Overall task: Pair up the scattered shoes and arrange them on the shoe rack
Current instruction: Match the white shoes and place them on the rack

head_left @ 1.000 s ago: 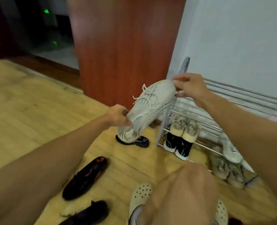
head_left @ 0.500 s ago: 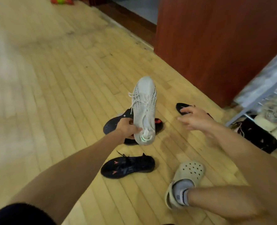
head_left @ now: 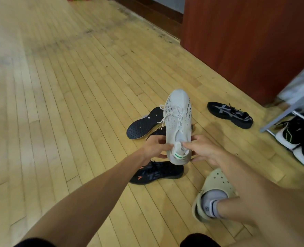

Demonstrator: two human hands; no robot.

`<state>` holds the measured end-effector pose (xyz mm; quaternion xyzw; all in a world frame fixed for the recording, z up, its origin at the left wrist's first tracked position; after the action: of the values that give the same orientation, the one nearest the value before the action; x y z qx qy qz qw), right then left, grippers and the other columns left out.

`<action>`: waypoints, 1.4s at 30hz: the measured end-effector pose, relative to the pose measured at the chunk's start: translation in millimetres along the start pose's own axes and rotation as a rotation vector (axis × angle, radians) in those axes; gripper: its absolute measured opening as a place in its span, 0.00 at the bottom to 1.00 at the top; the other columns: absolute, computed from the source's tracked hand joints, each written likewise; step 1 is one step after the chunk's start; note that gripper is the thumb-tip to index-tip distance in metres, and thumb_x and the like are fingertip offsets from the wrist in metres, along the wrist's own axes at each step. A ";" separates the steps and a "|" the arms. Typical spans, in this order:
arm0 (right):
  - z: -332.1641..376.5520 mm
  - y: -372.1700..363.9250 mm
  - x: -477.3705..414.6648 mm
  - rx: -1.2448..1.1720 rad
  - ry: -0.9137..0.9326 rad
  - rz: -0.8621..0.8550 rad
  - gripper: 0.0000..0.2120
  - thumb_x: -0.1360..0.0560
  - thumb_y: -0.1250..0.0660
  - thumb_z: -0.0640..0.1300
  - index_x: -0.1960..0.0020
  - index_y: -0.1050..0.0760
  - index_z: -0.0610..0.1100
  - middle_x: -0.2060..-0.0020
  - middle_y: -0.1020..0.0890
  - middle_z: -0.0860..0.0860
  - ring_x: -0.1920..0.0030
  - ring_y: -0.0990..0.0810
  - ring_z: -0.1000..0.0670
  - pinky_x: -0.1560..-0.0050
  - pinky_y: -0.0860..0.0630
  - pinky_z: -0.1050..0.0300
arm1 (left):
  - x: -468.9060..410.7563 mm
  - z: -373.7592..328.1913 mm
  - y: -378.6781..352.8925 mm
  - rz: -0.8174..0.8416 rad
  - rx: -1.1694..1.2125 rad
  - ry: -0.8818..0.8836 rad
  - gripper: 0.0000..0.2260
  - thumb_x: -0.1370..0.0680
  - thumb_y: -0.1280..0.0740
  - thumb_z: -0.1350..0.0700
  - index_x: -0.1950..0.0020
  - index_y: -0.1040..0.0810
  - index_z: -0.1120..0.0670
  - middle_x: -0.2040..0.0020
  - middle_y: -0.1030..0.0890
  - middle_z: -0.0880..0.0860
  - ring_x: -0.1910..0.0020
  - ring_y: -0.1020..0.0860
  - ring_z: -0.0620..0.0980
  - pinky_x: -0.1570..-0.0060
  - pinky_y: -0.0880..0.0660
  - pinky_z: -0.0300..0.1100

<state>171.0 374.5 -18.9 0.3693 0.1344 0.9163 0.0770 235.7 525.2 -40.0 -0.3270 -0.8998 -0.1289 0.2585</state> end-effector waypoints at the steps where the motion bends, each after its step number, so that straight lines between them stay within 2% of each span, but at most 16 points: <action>1: -0.9 2.5 -4.6 -0.021 -0.006 -0.007 0.20 0.26 0.30 0.45 0.36 0.28 0.42 0.42 0.22 0.46 0.41 0.23 0.45 0.45 0.20 0.43 | -4.2 -1.5 -2.5 0.036 0.012 0.015 0.19 0.24 0.31 0.58 0.34 0.26 0.58 0.41 0.19 0.53 0.44 0.20 0.51 0.50 0.20 0.45; 5: -4.9 15.4 -33.2 -0.064 -0.028 -0.053 0.14 0.24 0.32 0.42 0.39 0.25 0.43 0.44 0.20 0.44 0.42 0.22 0.43 0.49 0.19 0.42 | -36.5 -0.5 -2.5 0.145 0.090 0.116 0.15 0.22 0.35 0.52 0.36 0.24 0.56 0.42 0.18 0.54 0.41 0.21 0.53 0.41 0.24 0.49; 8: -15.1 17.7 -62.3 -0.093 -0.092 -0.052 0.10 0.22 0.34 0.41 0.42 0.23 0.42 0.42 0.20 0.42 0.43 0.20 0.40 0.58 0.17 0.47 | -80.0 5.5 21.9 0.007 -0.001 0.148 0.16 0.21 0.37 0.51 0.36 0.24 0.55 0.38 0.21 0.54 0.41 0.22 0.52 0.38 0.27 0.47; 11: -29.7 18.0 -92.7 -0.110 -0.152 -0.068 0.11 0.22 0.35 0.41 0.41 0.23 0.40 0.43 0.19 0.42 0.45 0.19 0.40 0.62 0.18 0.51 | -129.8 15.7 54.2 -0.123 -0.349 0.148 0.17 0.21 0.38 0.55 0.32 0.26 0.55 0.36 0.24 0.52 0.39 0.26 0.51 0.42 0.32 0.40; 14: -48.1 16.9 -118.8 -0.080 -0.197 -0.059 0.10 0.22 0.35 0.41 0.42 0.22 0.40 0.47 0.18 0.43 0.49 0.18 0.42 0.60 0.17 0.51 | -177.9 32.2 87.0 -0.187 -0.749 0.117 0.18 0.23 0.38 0.57 0.32 0.26 0.57 0.36 0.26 0.54 0.38 0.26 0.52 0.41 0.29 0.39; 17: -67.1 14.6 -143.0 -0.012 -0.225 -0.035 0.07 0.24 0.33 0.44 0.49 0.20 0.43 0.50 0.17 0.44 0.51 0.17 0.42 0.58 0.16 0.47 | -213.3 40.9 115.8 -0.290 -0.863 0.140 0.25 0.25 0.39 0.59 0.27 0.34 0.57 0.24 0.39 0.55 0.25 0.41 0.55 0.29 0.40 0.43; 19: -81.7 11.6 -152.8 0.006 -0.245 -0.009 0.08 0.25 0.32 0.44 0.48 0.19 0.43 0.50 0.17 0.44 0.51 0.17 0.43 0.56 0.16 0.45 | -231.1 37.7 125.1 -0.347 -0.892 0.146 0.29 0.24 0.39 0.59 0.23 0.43 0.58 0.21 0.49 0.57 0.23 0.49 0.57 0.26 0.45 0.48; 21: -94.5 5.9 -159.6 -0.023 -0.263 0.021 0.09 0.25 0.31 0.43 0.46 0.20 0.42 0.49 0.17 0.45 0.49 0.17 0.43 0.55 0.17 0.44 | -244.4 36.9 129.0 -0.365 -0.902 0.175 0.32 0.22 0.39 0.57 0.22 0.52 0.58 0.21 0.54 0.57 0.23 0.50 0.59 0.26 0.45 0.51; 24: -102.8 5.5 -163.0 -0.024 -0.290 0.014 0.10 0.25 0.33 0.42 0.44 0.21 0.45 0.50 0.17 0.46 0.49 0.17 0.45 0.52 0.17 0.45 | -258.3 43.9 130.5 -0.342 -1.029 0.244 0.34 0.23 0.36 0.55 0.23 0.50 0.57 0.24 0.40 0.58 0.27 0.43 0.61 0.32 0.39 0.54; 26: -102.6 6.1 -162.4 -0.007 -0.295 0.005 0.06 0.24 0.34 0.42 0.48 0.22 0.49 0.52 0.17 0.48 0.50 0.18 0.47 0.49 0.18 0.46 | -261.0 43.2 128.9 -0.343 -1.119 0.267 0.31 0.26 0.31 0.54 0.26 0.40 0.57 0.32 0.30 0.58 0.31 0.38 0.61 0.36 0.37 0.54; 28: -100.4 7.7 -158.6 0.000 -0.302 0.006 0.06 0.25 0.35 0.42 0.51 0.22 0.50 0.53 0.16 0.49 0.50 0.17 0.47 0.47 0.19 0.45 | -260.7 38.8 121.8 -0.349 -1.147 0.257 0.23 0.27 0.29 0.54 0.34 0.29 0.56 0.37 0.27 0.57 0.35 0.35 0.60 0.39 0.37 0.51; 30: -95.3 12.2 -153.0 0.045 -0.291 -0.003 0.07 0.26 0.35 0.41 0.51 0.20 0.48 0.53 0.16 0.48 0.51 0.18 0.47 0.45 0.20 0.45 | -255.1 31.8 107.0 -0.379 -1.197 0.171 0.19 0.28 0.30 0.58 0.37 0.26 0.54 0.40 0.24 0.56 0.37 0.34 0.59 0.42 0.36 0.49; 35: -50.3 41.4 -138.8 0.134 -0.173 -0.136 0.12 0.25 0.37 0.39 0.43 0.22 0.40 0.49 0.18 0.46 0.48 0.21 0.45 0.45 0.26 0.52 | -220.6 -8.2 85.2 -0.583 -1.336 -0.223 0.22 0.30 0.35 0.66 0.38 0.26 0.53 0.44 0.23 0.53 0.44 0.31 0.57 0.45 0.37 0.48; 38: -13.5 65.9 -132.7 0.235 -0.087 -0.206 0.17 0.23 0.40 0.39 0.37 0.27 0.33 0.41 0.21 0.38 0.41 0.22 0.39 0.39 0.26 0.45 | -196.2 -47.0 81.7 -0.647 -1.304 -0.426 0.22 0.32 0.34 0.69 0.40 0.25 0.54 0.46 0.22 0.53 0.46 0.32 0.57 0.48 0.41 0.46; 40: 10.8 83.3 -126.5 0.222 -0.026 -0.278 0.17 0.22 0.41 0.42 0.39 0.26 0.33 0.42 0.20 0.39 0.42 0.22 0.39 0.39 0.26 0.43 | -179.1 -70.2 73.4 -0.621 -1.264 -0.588 0.22 0.34 0.33 0.71 0.43 0.24 0.54 0.49 0.22 0.52 0.48 0.32 0.57 0.50 0.45 0.44; 42: 28.2 96.6 -121.7 0.060 0.007 -0.329 0.17 0.20 0.42 0.49 0.38 0.26 0.40 0.42 0.21 0.43 0.45 0.21 0.41 0.41 0.24 0.43 | -160.6 -89.9 57.1 -0.565 -1.237 -0.780 0.21 0.36 0.34 0.73 0.47 0.22 0.54 0.53 0.21 0.51 0.51 0.35 0.54 0.53 0.49 0.40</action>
<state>273.7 258.5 -50.0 0.3410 0.2206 0.8883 0.2146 412.2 448.3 -49.8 -0.1920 -0.7394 -0.5436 -0.3478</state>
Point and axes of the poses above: each hand's wrist, its own x-axis away from the middle knuckle, its own y-axis out of the back of the hand, z = x × y, the point moved 6 cm from there along -x, towards the middle knuckle
